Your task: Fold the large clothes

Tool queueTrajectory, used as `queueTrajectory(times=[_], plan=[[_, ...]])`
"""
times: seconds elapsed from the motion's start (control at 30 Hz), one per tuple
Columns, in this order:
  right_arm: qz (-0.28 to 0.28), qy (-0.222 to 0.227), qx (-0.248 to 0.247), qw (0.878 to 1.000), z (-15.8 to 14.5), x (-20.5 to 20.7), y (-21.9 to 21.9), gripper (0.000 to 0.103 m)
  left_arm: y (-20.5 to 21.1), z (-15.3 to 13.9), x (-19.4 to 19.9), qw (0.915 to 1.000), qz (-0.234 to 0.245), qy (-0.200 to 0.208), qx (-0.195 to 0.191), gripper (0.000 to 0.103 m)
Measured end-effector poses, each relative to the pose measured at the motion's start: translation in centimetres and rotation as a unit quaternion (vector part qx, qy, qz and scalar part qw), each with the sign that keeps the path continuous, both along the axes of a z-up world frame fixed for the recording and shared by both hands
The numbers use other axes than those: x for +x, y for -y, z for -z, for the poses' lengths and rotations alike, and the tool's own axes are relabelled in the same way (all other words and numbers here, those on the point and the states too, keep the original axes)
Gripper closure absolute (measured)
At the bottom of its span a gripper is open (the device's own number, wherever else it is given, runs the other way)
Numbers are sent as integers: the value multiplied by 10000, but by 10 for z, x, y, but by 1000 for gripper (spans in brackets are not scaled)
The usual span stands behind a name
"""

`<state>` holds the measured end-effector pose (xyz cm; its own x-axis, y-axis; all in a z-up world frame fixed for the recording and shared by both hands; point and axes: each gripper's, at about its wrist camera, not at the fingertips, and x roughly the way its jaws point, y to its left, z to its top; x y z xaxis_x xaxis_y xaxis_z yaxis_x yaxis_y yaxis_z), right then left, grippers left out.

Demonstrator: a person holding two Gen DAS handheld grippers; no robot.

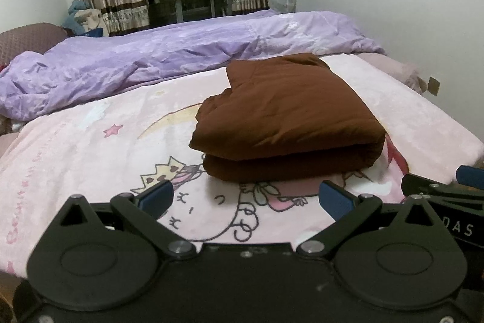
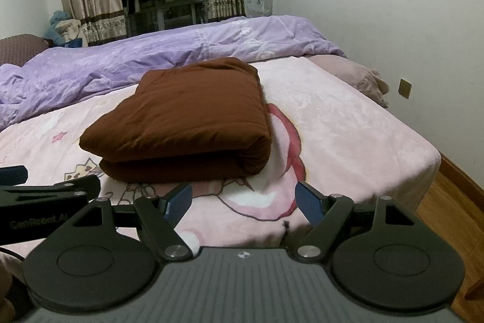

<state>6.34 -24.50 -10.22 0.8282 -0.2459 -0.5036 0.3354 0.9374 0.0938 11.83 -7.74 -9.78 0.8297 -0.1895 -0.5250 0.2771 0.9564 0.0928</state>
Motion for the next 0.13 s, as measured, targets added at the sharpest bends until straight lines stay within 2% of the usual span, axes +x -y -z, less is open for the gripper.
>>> queueTrajectory(times=[0.13], plan=[[-25,-14,-31,10000,1,1,-1,12,-1,-1,-2,10000,-21,73,-18,0]])
